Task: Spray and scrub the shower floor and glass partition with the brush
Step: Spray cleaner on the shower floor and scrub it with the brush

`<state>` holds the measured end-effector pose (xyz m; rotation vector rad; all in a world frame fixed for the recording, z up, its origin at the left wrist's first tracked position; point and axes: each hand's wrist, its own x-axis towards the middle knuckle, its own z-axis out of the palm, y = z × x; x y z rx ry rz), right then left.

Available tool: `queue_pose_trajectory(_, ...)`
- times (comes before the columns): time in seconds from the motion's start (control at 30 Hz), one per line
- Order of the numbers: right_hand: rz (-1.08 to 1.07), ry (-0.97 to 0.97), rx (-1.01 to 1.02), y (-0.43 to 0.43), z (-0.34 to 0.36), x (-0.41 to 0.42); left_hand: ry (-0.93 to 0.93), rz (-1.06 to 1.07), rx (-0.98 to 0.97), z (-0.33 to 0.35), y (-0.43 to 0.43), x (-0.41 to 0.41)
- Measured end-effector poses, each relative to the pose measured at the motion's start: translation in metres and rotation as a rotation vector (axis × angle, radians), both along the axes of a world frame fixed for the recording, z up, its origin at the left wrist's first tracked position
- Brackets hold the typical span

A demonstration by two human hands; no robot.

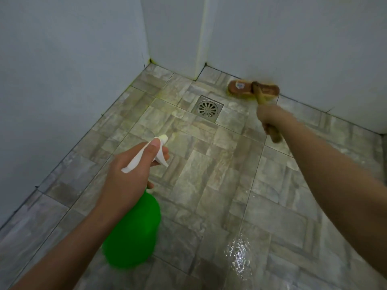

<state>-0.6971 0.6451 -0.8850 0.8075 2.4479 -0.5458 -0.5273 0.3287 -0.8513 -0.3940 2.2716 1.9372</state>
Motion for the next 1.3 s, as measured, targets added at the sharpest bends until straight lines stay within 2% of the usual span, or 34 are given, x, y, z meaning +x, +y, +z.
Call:
queue_pose_trajectory(0.1, 0.024, 0.006, -0.05, -0.025, 0.005, -0.024, 0.014, 0.001, 0.01, -0.002, -0.001, -0.003)
queue_pose_trajectory(0.27, -0.006, -0.109, -0.031, -0.05, 0.001, 0.026, 0.028, 0.02, 0.024, 0.003, -0.011, -0.006)
queue_pose_trajectory(0.33, 0.029, -0.057, -0.002, -0.059, 0.006, 0.001, 0.035, 0.014, 0.022, 0.006, -0.014, -0.006)
queue_pose_trajectory(0.47, 0.105, 0.065, -0.073, -0.078, 0.014, -0.054, 0.042, 0.054, 0.001, 0.004, -0.024, -0.002)
queue_pose_trajectory(0.57, 0.164, 0.022, 0.007, -0.081, -0.007, -0.015, 0.021, 0.096, 0.002, 0.003, -0.033, 0.001)
queue_pose_trajectory(0.63, 0.178, -0.001, -0.019, -0.084, -0.015, 0.014, 0.005, 0.115, -0.011, 0.001, -0.038, 0.0)
queue_pose_trajectory(0.73, 0.212, 0.043, 0.026, -0.083, -0.014, -0.008, -0.014, 0.12, -0.03, -0.001, -0.041, -0.001)
queue_pose_trajectory(0.87, 0.15, 0.11, -0.111, -0.09, -0.003, -0.029, -0.018, 0.131, -0.024, -0.002, -0.043, -0.003)
queue_pose_trajectory(1.03, 0.388, 0.079, 0.036, -0.062, -0.031, 0.054, -0.015, 0.159, -0.027, 0.004, -0.052, -0.001)
queue_pose_trajectory(1.13, 0.462, 0.193, -0.017, -0.061, -0.019, 0.04, 0.005, 0.181, -0.041, 0.008, -0.061, 0.004)
queue_pose_trajectory(1.3, 0.733, 0.458, 0.021, -0.115, -0.004, -0.017, 0.021, 0.236, -0.065, 0.008, -0.078, 0.01)
